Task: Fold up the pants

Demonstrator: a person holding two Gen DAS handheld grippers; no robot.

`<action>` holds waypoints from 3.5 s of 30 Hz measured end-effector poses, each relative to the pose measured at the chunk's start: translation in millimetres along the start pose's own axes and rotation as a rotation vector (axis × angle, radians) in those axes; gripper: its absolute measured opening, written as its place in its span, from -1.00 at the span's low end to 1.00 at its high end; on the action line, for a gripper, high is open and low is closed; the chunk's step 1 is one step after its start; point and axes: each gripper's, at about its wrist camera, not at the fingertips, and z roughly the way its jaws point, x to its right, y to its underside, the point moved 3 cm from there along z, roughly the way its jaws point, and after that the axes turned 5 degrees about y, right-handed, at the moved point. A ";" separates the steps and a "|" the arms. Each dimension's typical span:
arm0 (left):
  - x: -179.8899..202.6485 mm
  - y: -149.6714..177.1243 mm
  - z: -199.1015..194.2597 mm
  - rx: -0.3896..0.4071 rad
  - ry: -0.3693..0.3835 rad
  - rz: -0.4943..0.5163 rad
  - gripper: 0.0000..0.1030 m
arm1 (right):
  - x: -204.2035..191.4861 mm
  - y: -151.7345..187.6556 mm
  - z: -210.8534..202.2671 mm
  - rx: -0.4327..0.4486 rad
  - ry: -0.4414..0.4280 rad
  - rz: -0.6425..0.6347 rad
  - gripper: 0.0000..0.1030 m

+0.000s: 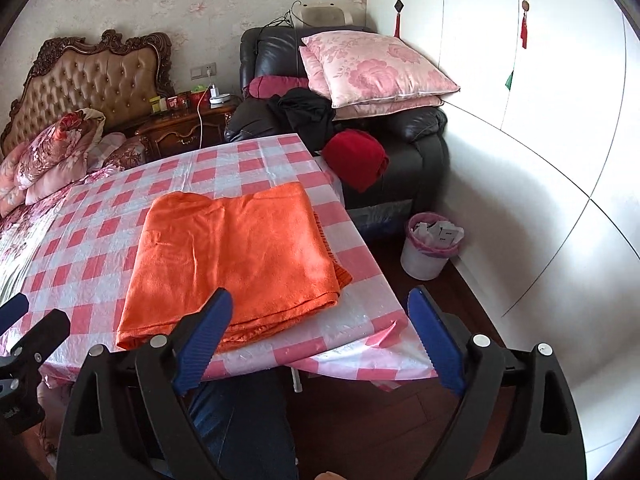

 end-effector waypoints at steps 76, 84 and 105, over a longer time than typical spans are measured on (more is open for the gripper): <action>6.0 3.9 6.4 -0.007 0.043 0.027 0.97 | -3.4 4.4 10.8 -0.033 -0.027 -0.028 0.68; 6.6 3.9 6.3 -0.006 0.042 0.026 0.97 | -4.1 5.3 11.3 -0.034 -0.027 -0.029 0.68; 7.2 3.9 6.8 -0.007 0.042 0.026 0.97 | -3.7 4.9 11.3 -0.036 -0.028 -0.029 0.68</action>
